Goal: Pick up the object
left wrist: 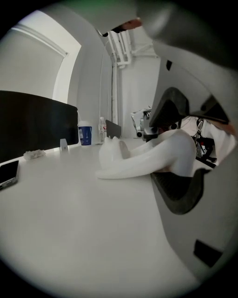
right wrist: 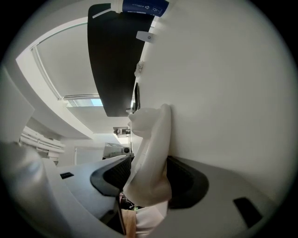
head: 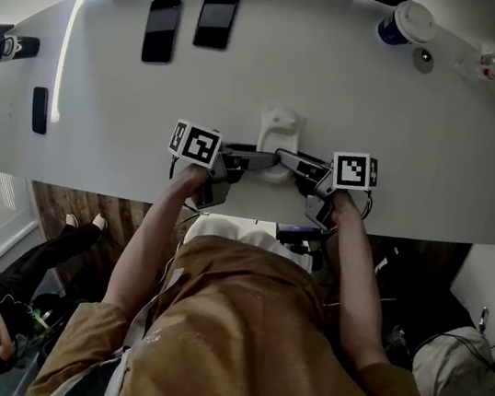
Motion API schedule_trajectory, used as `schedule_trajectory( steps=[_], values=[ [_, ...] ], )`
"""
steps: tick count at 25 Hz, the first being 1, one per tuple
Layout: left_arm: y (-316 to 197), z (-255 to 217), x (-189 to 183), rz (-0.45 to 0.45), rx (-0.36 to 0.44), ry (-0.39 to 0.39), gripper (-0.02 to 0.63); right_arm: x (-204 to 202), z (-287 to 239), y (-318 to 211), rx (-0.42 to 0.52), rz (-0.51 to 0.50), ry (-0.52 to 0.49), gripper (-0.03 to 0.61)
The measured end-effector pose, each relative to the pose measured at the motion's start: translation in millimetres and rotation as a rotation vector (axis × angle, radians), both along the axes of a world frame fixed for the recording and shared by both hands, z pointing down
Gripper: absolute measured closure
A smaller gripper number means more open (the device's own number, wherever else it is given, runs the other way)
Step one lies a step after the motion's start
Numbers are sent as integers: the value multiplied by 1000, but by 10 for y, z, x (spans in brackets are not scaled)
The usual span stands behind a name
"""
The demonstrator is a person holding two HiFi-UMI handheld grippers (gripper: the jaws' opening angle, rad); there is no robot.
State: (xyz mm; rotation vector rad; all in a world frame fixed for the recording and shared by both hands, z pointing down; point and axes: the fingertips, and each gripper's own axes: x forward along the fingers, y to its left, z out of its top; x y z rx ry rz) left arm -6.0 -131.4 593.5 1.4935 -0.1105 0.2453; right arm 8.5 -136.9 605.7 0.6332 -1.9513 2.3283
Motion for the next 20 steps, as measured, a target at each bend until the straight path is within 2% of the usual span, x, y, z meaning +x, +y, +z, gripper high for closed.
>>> schedule_trajectory(
  steps=[4, 8, 11, 15, 20],
  values=[
    [40, -39, -3, 34, 3, 16, 313, 8, -43, -16, -2, 30, -35, 334],
    [86, -41, -7, 57, 8, 16, 313, 3, -42, 10, 3, 8, -40, 336],
    [117, 14, -16, 73, -5, 4, 364, 4, 0, 35, -1, -11, -27, 368],
    [139, 43, -10, 83, -9, 0, 368, 1, 21, 53, -3, -28, -28, 371],
    [136, 4, -11, 92, 35, 0, 379, -14, -50, 28, 68, -55, -1, 380]
  ],
)
